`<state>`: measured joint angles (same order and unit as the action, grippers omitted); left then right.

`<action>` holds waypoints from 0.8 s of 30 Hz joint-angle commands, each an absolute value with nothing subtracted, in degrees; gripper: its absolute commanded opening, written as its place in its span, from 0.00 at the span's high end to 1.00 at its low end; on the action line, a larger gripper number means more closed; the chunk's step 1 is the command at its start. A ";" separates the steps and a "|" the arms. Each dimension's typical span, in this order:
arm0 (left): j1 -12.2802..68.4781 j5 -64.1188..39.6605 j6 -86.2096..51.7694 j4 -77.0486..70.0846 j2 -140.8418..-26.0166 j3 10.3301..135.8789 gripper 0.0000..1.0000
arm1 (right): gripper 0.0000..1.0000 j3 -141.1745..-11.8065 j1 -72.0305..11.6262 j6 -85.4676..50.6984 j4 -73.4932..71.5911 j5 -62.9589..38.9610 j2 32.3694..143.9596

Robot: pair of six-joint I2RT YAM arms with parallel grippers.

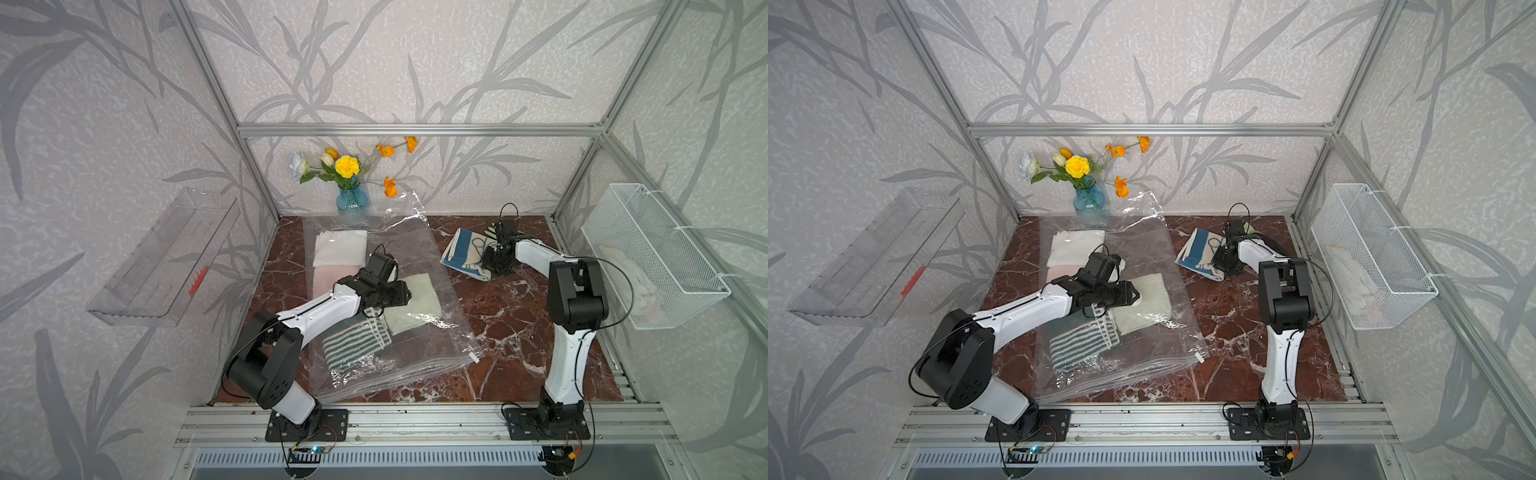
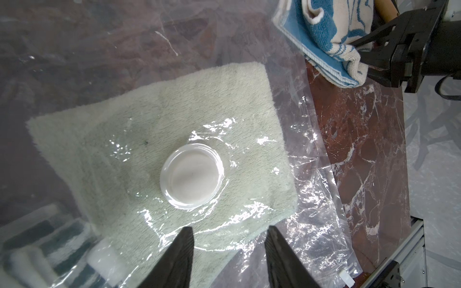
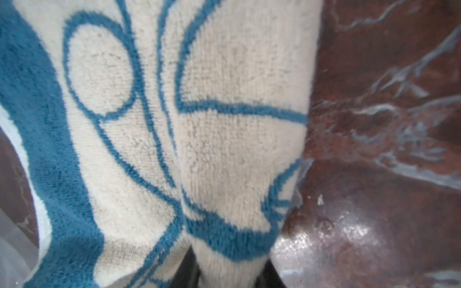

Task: Place the folded towel into the vacuum bag
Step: Pick up the towel from the center of the board.

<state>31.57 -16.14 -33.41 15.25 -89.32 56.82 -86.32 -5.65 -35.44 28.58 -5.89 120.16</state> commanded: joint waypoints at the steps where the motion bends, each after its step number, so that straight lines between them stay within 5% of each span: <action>1: 31.83 -15.38 -32.61 16.09 -86.98 56.48 0.51 | 0.60 -85.36 -5.04 -34.04 31.43 -4.80 120.42; 2: 31.86 -15.08 -32.70 16.08 -86.71 56.22 0.52 | 0.46 -83.73 -4.80 -34.63 30.40 -5.26 119.56; 4: 31.87 -15.03 -32.78 15.77 -86.40 55.83 0.52 | 0.34 -81.48 -4.02 -35.42 27.99 -6.40 118.61; 10: 31.82 -15.45 -32.25 16.69 -87.19 56.95 0.52 | 0.32 -84.77 -2.90 -35.22 25.95 -10.86 123.87; 18: 31.60 -13.43 -31.82 17.67 -85.39 56.69 0.52 | 0.87 -84.71 -3.29 -33.69 23.51 -10.98 122.35; 21: 31.21 -12.66 -31.48 18.52 -84.91 56.78 0.52 | 0.99 -89.08 -5.63 -29.30 29.24 -5.79 117.41; 24: 30.65 -11.49 -32.19 18.22 -84.32 56.27 0.52 | 1.00 -96.63 -10.46 -23.33 36.91 -0.11 114.09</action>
